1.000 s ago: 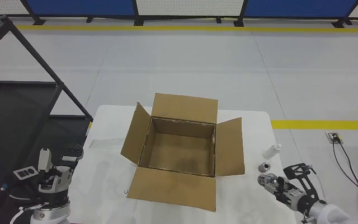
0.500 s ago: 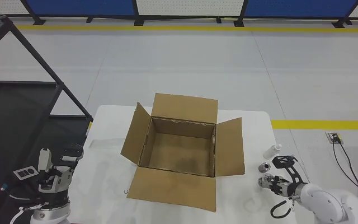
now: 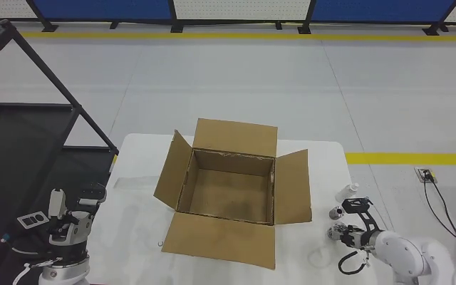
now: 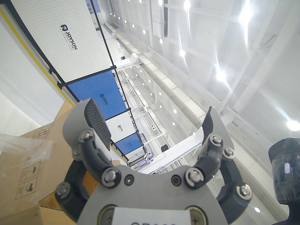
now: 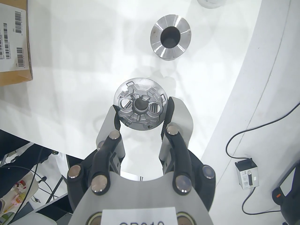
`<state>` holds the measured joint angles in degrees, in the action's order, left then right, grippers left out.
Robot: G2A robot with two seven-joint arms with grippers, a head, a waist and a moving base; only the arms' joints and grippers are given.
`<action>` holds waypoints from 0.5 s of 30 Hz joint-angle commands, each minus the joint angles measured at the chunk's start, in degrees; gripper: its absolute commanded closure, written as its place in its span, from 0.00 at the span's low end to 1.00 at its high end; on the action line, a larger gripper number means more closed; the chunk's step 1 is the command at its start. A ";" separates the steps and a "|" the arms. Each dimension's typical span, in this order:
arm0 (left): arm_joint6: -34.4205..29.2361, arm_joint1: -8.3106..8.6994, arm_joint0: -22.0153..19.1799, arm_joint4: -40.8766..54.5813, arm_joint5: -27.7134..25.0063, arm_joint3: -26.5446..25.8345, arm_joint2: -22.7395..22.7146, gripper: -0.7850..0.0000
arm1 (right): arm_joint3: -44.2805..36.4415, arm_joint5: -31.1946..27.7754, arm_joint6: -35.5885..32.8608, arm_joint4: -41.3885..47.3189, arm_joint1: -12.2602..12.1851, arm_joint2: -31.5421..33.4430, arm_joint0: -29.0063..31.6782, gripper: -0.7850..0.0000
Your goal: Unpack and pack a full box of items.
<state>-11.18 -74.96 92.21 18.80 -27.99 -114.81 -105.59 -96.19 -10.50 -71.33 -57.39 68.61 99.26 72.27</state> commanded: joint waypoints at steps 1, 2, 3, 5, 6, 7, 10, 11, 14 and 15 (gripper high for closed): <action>0.00 0.00 0.00 0.00 0.00 0.00 0.00 0.00 | 0.25 0.22 -0.05 0.36 -0.13 -0.16 -0.13 0.50; 0.00 0.00 0.00 0.00 0.00 0.00 0.00 0.00 | 0.30 0.29 -0.06 0.49 -0.20 -0.22 -0.16 0.31; 0.00 0.00 0.00 0.00 0.00 0.00 0.00 0.00 | 0.33 0.35 -0.08 0.55 -0.28 -0.26 -0.14 0.17; 0.00 0.00 0.00 0.00 0.00 0.00 0.00 0.00 | 0.15 0.55 -0.17 0.73 -0.43 -0.28 -0.05 0.00; 0.00 0.00 0.00 0.00 0.00 0.00 0.00 0.00 | -0.15 0.53 -0.07 0.98 -0.50 -0.26 0.03 0.00; 0.00 0.00 0.00 0.00 0.00 0.00 0.00 0.00 | -0.47 0.42 0.18 1.31 -0.57 -0.17 0.20 0.00; 0.00 0.00 0.00 0.00 0.00 0.00 0.00 0.00 | -1.94 0.24 1.98 2.91 -0.75 0.48 0.90 0.00; 0.00 0.00 0.00 0.00 0.00 0.00 0.00 0.00 | -2.71 0.04 3.13 4.04 -0.78 0.84 1.27 0.00; 0.00 0.00 0.00 0.00 0.00 0.00 0.00 0.00 | -5.63 -4.67 6.82 10.28 -0.92 2.35 3.47 0.00; 0.00 0.00 0.00 0.00 0.00 0.00 0.00 0.00 | -6.49 -6.59 8.25 12.96 -0.99 3.36 4.42 0.02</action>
<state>-11.18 -74.96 92.21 18.80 -27.99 -114.81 -105.59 -101.77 -14.66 -64.56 -47.73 67.70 101.59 75.67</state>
